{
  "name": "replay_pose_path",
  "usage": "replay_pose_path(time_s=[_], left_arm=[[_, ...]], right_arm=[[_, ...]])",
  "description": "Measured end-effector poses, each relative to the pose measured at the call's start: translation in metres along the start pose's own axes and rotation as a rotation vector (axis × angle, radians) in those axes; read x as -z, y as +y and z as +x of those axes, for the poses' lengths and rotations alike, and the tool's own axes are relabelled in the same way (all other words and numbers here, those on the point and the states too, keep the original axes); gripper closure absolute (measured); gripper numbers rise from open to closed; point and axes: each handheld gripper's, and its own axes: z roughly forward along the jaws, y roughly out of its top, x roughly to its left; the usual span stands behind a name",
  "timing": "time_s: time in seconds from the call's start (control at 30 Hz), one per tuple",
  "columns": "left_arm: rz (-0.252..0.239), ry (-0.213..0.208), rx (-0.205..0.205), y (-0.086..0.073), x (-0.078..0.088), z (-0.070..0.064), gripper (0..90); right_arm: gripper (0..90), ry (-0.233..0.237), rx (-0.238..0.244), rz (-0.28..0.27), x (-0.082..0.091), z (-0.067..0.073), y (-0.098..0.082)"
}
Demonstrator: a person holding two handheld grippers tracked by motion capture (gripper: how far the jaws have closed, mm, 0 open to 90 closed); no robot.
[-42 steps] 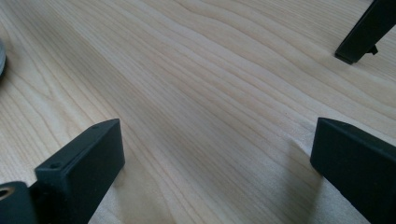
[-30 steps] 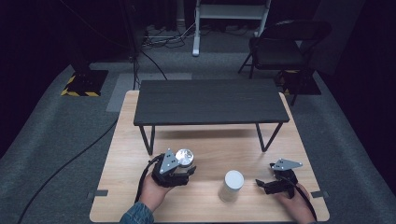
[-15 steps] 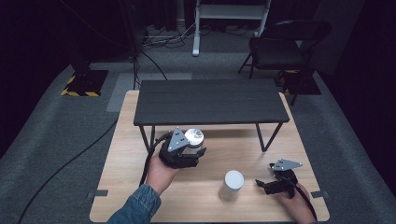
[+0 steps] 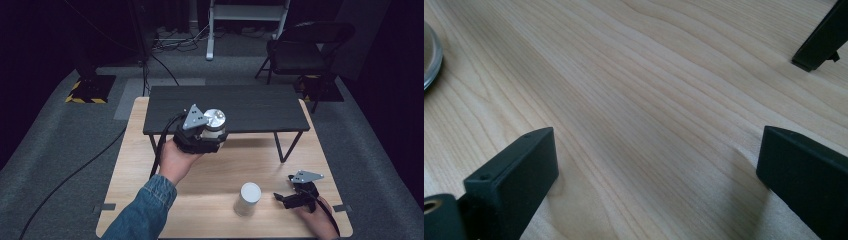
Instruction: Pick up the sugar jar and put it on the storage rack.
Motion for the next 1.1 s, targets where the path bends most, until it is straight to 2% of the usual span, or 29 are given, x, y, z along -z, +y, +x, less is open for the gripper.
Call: replay_pose_path(time_s=[0.17, 0.33, 0.4, 0.53, 0.63, 0.67, 0.8, 0.83, 0.87, 0.9, 0.93, 0.97, 1.1], left_arm=[[0.004, 0.054, 0.001, 0.021, -0.012, 0.007, 30.7], [0.029, 0.102, -0.007, 0.024, -0.036, 0.015, 30.6], [0.039, 0.118, 0.009, 0.024, -0.044, 0.02, 30.6], [0.008, 0.123, 0.087, 0.017, -0.055, 0.033, 30.7], [0.013, 0.133, 0.124, 0.015, -0.062, 0.036, 30.6], [0.021, 0.137, 0.124, 0.015, -0.063, 0.036, 30.6], [-0.032, 0.146, 0.098, 0.002, -0.065, 0.034, 30.4], [-0.047, 0.156, 0.087, 0.0, -0.064, 0.032, 28.7], [-0.048, 0.173, 0.076, 0.0, -0.064, 0.029, 23.1], [-0.047, 0.179, 0.06, 0.0, -0.063, 0.027, 18.4], [-0.047, 0.179, 0.06, 0.0, -0.063, 0.027, 15.6], [-0.06, 0.185, 0.045, -0.003, -0.058, 0.023, 14.2], [-0.077, 0.193, 0.041, -0.013, -0.046, 0.017, 12.7]], right_arm=[[3.1, 0.002, 0.002, -0.001, 0.0, -0.001, 0.0], [3.1, 0.004, 0.004, 0.0, 0.0, -0.001, 0.0], [3.1, 0.004, 0.003, 0.0, 0.0, -0.001, 0.0], [3.1, 0.007, 0.005, 0.0, 0.0, -0.001, 0.0], [3.1, 0.011, 0.009, 0.0, 0.0, -0.001, 0.0], [3.1, 0.013, 0.012, 0.0, 0.0, -0.002, 0.0], [3.1, 0.016, 0.014, -0.001, 0.0, -0.002, 0.0], [3.1, 0.016, 0.014, -0.001, 0.0, -0.002, 0.0], [3.1, 0.016, 0.014, -0.001, 0.0, -0.002, 0.0], [3.1, 0.016, 0.014, -0.001, 0.0, -0.002, 0.0], [3.1, 0.015, 0.014, -0.001, 0.0, -0.002, 0.0], [3.1, 0.015, 0.014, -0.001, 0.0, -0.002, 0.0], [3.1, 0.011, 0.011, -0.001, 0.0, -0.001, 0.0]])
